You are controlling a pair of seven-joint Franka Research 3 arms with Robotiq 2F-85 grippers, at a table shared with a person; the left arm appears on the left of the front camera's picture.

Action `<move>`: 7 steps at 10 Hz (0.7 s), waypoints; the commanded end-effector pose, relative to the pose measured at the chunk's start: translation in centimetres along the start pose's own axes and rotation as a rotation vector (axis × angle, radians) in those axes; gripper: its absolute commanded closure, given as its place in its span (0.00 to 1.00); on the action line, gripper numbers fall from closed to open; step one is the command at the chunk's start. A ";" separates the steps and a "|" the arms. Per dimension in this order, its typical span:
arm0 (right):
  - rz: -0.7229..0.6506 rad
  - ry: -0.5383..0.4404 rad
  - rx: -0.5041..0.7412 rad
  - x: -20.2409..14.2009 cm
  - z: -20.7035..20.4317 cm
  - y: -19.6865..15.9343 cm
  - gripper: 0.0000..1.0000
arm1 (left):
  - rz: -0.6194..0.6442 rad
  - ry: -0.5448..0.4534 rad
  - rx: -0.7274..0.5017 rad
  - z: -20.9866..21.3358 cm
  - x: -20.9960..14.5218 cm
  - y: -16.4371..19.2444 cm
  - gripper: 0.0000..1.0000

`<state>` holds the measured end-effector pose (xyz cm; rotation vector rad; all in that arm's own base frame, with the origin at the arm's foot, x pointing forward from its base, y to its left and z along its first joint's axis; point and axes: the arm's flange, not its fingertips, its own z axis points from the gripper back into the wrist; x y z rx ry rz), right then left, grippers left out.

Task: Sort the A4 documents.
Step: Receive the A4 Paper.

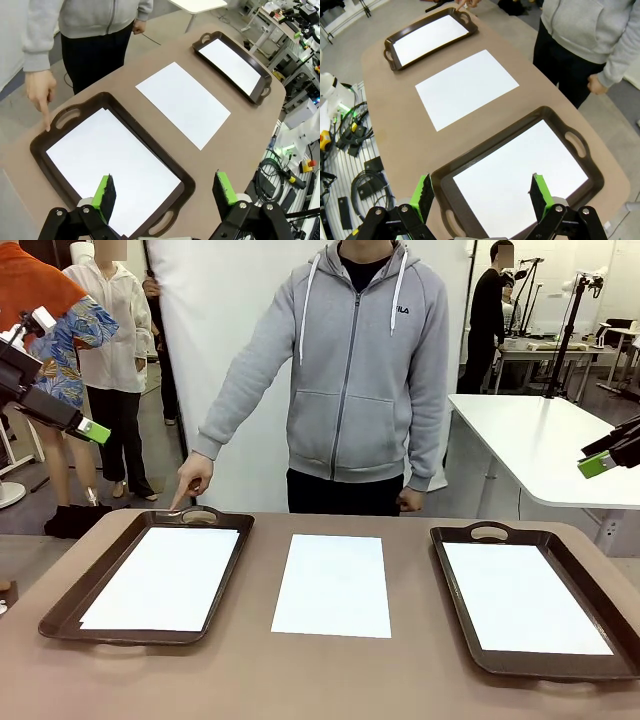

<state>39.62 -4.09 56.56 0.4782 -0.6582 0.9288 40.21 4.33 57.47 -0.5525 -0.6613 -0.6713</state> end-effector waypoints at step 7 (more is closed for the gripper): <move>-0.002 -0.004 0.004 0.0 0.0 0.0 0.00 | 0.000 0.000 0.000 0.0 0.0 0.0 0.00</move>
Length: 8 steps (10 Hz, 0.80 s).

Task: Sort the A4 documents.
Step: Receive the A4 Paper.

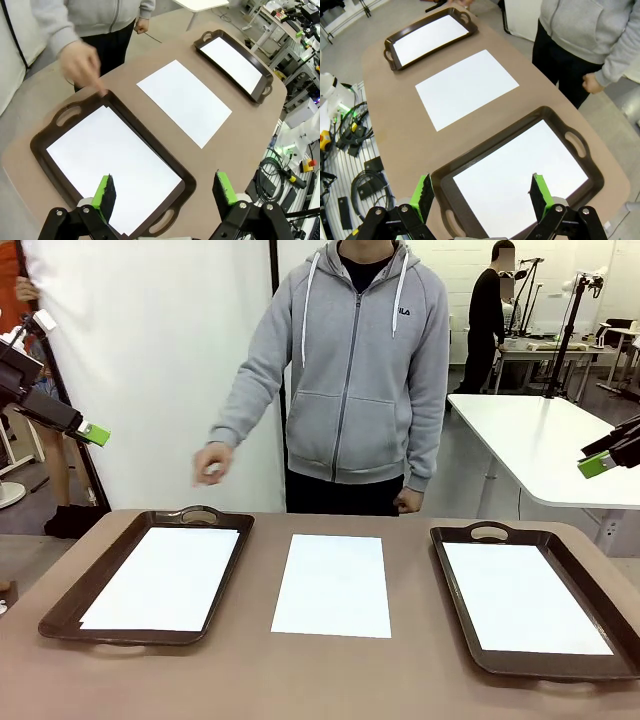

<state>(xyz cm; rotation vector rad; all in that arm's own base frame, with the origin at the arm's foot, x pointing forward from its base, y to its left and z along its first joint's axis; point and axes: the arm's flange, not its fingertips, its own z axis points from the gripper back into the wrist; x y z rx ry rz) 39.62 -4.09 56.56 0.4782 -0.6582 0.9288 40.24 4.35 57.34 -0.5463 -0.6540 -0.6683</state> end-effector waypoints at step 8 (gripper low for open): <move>-0.002 -0.004 0.004 0.0 0.0 0.0 0.00 | -0.004 -0.008 -0.005 0.1 0.1 -0.1 0.00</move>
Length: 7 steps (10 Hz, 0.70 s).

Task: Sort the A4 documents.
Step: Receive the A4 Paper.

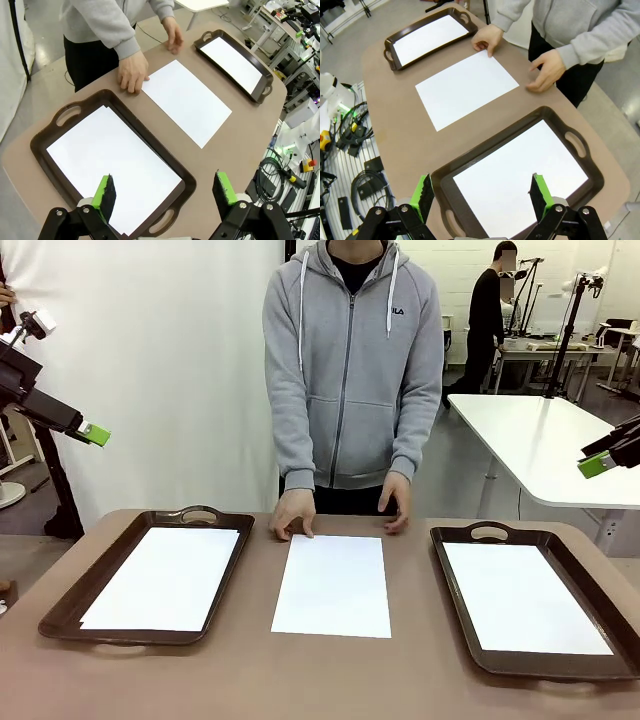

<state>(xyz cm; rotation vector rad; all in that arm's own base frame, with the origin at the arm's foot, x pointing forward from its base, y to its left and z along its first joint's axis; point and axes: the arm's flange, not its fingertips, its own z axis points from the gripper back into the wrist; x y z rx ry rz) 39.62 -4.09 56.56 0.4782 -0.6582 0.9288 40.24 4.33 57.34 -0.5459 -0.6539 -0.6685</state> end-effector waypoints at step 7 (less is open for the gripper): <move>-0.002 -0.004 0.004 0.0 0.0 0.0 0.00 | -0.003 -0.008 -0.005 0.1 0.1 -0.1 0.00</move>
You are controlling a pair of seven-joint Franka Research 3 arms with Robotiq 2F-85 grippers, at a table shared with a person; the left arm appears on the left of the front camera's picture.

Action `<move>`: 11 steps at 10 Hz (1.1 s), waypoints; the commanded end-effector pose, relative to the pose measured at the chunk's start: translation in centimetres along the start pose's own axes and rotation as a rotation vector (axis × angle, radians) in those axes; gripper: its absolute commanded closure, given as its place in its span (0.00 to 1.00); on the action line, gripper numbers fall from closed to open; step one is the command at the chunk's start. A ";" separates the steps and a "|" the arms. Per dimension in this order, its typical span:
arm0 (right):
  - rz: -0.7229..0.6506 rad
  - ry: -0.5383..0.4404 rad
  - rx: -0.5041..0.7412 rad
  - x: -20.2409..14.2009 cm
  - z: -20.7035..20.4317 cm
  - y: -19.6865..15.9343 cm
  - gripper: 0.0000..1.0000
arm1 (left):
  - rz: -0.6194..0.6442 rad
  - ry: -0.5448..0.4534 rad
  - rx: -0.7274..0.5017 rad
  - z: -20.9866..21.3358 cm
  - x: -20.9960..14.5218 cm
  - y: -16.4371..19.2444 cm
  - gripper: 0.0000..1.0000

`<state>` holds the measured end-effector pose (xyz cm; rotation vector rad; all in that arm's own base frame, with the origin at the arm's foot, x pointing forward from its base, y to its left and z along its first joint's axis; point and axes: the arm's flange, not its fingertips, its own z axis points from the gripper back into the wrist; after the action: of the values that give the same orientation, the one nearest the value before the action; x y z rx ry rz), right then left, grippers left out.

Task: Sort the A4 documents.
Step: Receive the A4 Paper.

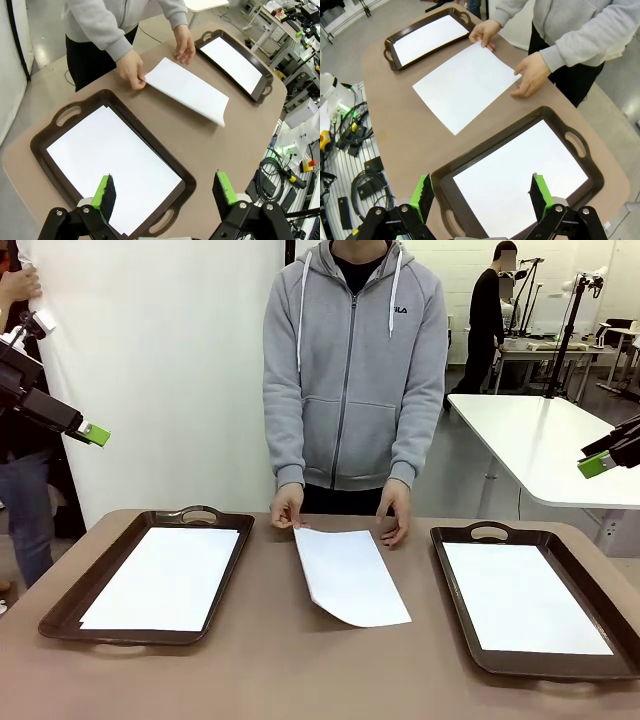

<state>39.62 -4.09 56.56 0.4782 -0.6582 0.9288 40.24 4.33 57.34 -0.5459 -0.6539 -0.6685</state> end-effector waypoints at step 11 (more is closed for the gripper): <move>-0.002 -0.004 0.004 0.0 0.0 0.0 0.00 | -0.003 -0.008 -0.005 0.1 0.1 -0.1 0.00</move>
<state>39.62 -4.09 56.56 0.4782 -0.6582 0.9288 40.24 4.33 57.35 -0.5457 -0.6538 -0.6686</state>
